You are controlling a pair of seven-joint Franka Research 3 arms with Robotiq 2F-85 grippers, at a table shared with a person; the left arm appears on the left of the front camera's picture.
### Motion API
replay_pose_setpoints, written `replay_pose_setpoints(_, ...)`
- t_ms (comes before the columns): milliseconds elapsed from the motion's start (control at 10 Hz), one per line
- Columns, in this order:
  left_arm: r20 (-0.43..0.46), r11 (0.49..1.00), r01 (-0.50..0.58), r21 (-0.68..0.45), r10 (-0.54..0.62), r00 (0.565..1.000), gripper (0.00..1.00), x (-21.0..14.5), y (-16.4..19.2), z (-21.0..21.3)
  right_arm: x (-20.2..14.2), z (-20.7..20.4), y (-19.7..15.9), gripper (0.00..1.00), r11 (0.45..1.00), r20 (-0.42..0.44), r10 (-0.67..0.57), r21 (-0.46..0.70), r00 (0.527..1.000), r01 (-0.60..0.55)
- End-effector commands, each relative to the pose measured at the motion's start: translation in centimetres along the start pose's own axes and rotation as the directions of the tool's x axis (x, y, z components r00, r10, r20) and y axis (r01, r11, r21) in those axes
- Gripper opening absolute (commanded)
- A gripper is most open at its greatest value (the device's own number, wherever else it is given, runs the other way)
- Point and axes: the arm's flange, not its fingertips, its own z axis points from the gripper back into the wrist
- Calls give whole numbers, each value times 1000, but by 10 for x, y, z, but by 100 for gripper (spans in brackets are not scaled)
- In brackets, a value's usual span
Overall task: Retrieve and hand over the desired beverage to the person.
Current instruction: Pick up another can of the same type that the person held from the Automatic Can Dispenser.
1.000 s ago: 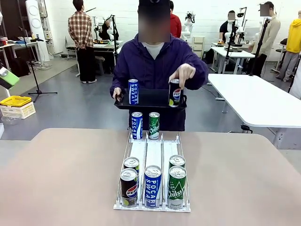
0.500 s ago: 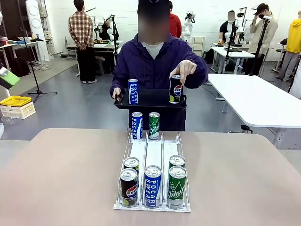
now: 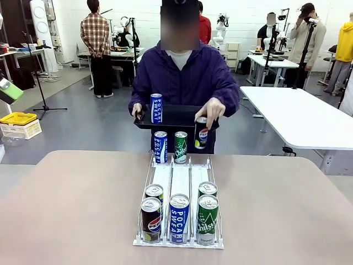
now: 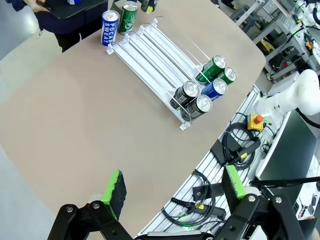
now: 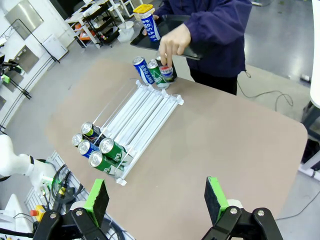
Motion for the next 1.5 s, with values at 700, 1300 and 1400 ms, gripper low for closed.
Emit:
replay_pose_setpoints(700,6,1000,15,-17,-15,1000,100,0,1,0,3,-1,-1,100,999,20,13,32,1000,-14)
replay_pose_setpoints(1300,-388,982,94,166,-22,921,100,70,-117,-86,3,-1,-1,100,999,20,13,32,1000,-14)
replay_pose_setpoints(1400,-419,972,-36,233,134,898,100,89,-150,-125,3,-1,-1,100,999,20,13,32,1000,-14)
